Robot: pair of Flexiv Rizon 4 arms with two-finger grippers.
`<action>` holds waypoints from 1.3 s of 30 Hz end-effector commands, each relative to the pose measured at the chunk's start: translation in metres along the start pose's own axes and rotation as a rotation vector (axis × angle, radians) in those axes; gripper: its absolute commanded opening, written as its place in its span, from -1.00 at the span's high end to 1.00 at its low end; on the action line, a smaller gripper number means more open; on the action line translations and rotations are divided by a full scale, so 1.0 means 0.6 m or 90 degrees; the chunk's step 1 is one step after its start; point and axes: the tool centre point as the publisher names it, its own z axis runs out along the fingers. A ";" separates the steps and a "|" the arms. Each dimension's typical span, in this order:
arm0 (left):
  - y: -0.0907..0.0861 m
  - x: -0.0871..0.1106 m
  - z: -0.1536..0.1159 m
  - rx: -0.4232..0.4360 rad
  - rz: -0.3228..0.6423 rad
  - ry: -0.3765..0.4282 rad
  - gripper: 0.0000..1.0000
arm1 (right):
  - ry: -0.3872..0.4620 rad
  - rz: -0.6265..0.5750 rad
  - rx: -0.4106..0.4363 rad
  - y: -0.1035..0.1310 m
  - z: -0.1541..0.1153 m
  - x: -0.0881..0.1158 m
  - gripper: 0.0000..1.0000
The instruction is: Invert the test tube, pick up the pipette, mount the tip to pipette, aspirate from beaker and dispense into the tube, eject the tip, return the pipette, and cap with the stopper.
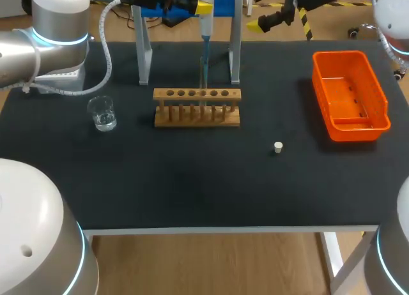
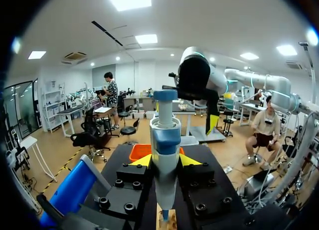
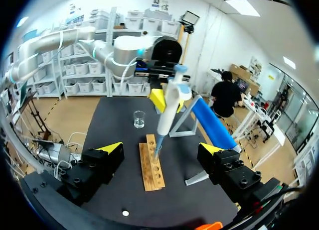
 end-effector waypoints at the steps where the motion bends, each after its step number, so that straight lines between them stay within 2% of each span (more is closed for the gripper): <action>1: 0.000 -0.001 0.000 0.000 0.000 0.001 1.00 | 0.009 0.007 0.039 0.036 -0.013 -0.005 -1.00; 2: 0.000 -0.001 0.000 0.000 0.000 0.001 1.00 | 0.015 0.015 0.038 0.042 -0.016 -0.006 -0.74; 3: 0.000 -0.001 0.000 0.000 0.000 0.001 1.00 | 0.017 0.015 0.036 0.047 -0.018 -0.007 -0.19; 4: 0.000 -0.001 0.000 0.000 0.000 0.001 1.00 | 0.018 0.015 0.036 0.052 -0.021 -0.008 0.07; 5: 0.000 -0.001 0.000 0.000 0.000 0.001 1.00 | 0.021 0.016 0.037 0.056 -0.021 -0.008 0.17; 6: 0.000 -0.001 0.000 0.000 0.000 0.001 1.00 | 0.030 0.024 0.034 0.060 -0.022 -0.009 0.41; 7: 0.000 -0.001 0.000 0.000 0.000 0.001 1.00 | 0.031 0.025 0.033 0.063 -0.022 -0.011 0.77; 8: 0.000 -0.001 0.000 0.000 0.000 0.001 1.00 | 0.031 0.024 0.032 0.067 -0.021 -0.012 1.00; 16: 0.000 -0.001 0.000 0.000 0.000 0.001 1.00 | 0.051 0.019 0.009 0.098 -0.011 -0.027 1.00; 23: 0.000 -0.001 0.000 0.000 0.000 0.001 1.00 | 0.066 0.045 -0.005 0.128 0.004 -0.042 1.00; 31: 0.000 -0.001 0.000 0.000 0.000 0.001 1.00 | 0.068 0.052 -0.018 0.170 0.014 -0.044 1.00; 39: 0.000 -0.001 0.000 0.000 0.000 0.001 1.00 | 0.071 0.057 -0.023 0.195 0.031 -0.045 1.00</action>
